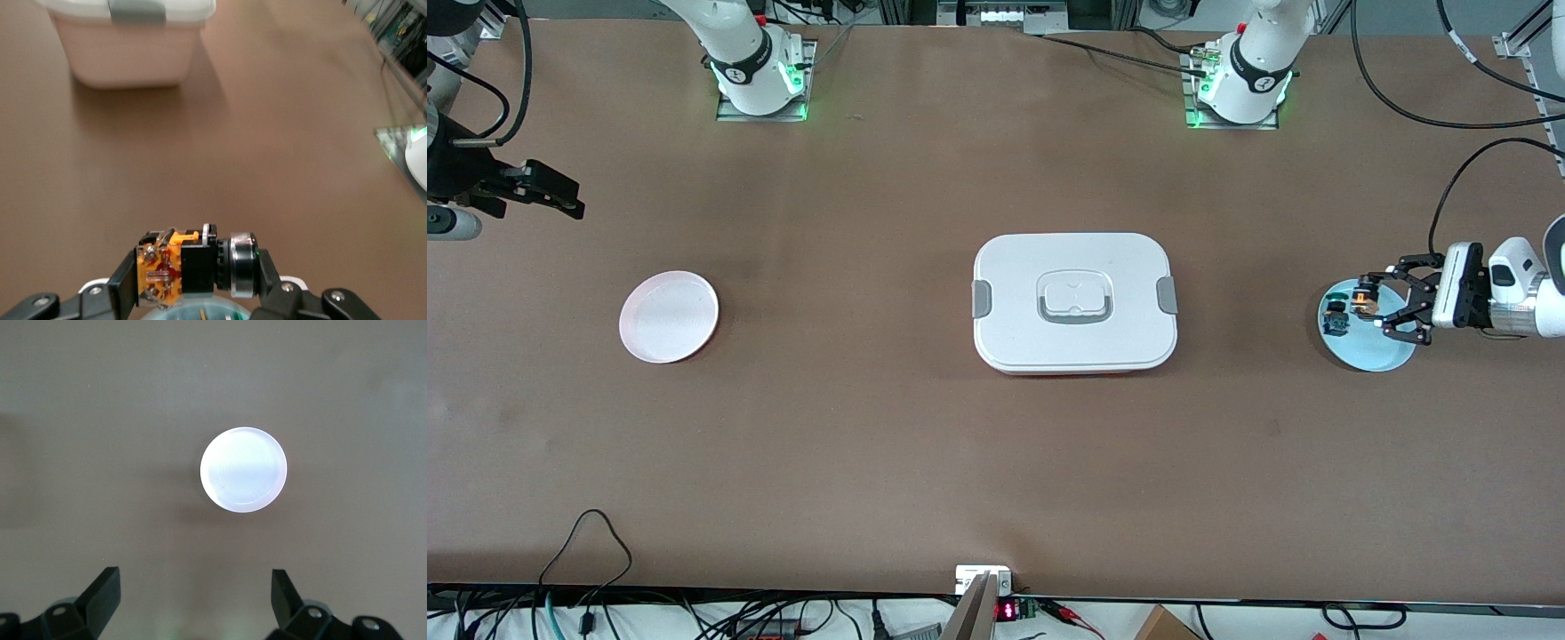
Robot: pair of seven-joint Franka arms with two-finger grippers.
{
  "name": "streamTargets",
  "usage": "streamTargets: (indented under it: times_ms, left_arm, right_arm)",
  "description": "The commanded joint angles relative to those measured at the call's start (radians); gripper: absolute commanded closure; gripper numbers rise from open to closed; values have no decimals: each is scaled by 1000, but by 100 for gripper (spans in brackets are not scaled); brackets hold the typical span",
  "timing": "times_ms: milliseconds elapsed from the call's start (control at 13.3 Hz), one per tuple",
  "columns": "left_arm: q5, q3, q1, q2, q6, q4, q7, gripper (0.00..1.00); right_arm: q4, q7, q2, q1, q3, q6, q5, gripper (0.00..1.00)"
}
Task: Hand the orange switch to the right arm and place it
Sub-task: 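Lift the orange switch with the left gripper toward the right gripper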
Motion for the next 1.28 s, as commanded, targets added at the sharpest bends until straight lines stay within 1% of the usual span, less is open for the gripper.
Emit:
streamTargets:
  times_ms: [0, 150, 225, 300, 526, 601, 676, 826, 976, 1051, 1126, 1201]
  left_arm:
    - [-184, -14, -49, 21, -119, 49, -24, 100]
    - [-364, -19, -115, 56, -210, 43, -106, 100]
    - [-456, -23, -169, 72, -233, 43, -116, 100]
    - [-523, -28, -212, 84, -239, 41, -121, 100]
    - [-845, -74, -356, 121, -229, 38, -142, 100]
    - [-943, -78, -426, 121, -206, 39, -145, 100]
    - [-1046, -78, -492, 121, -146, 38, -145, 100]
    - [-1259, -81, -633, 113, 14, 44, -148, 100]
    - [-1462, -83, -777, 100, 215, 56, -150, 100]
    - [-1524, -83, -836, 86, 306, 59, -145, 100]
    - [-1559, -81, -888, 72, 402, 79, -147, 100]
    - [-1582, -84, -933, 66, 511, 101, -148, 100]
  right_arm:
    - [11, -6, -5, -2, -2, -15, 16, 0]
    - [9, -8, 4, -3, -2, -15, 16, 0]
    - [11, -8, 7, -3, -2, -14, 16, 0]
    - [13, -6, 12, -3, -2, -14, 16, 0]
    - [16, -29, 10, -6, -5, -17, 16, 0]
    - [14, -41, 12, -8, -6, -22, 16, 0]
    - [14, -46, 12, -8, -8, -40, 16, 0]
    - [14, -47, 10, -9, -9, -58, 19, 0]
    - [16, -49, 13, -6, -5, -57, 65, 0]
    - [14, -47, 13, 0, -2, -60, 70, 0]
    - [14, -46, 13, 3, 4, -60, 80, 0]
    - [14, -41, 13, 0, 3, -60, 141, 0]
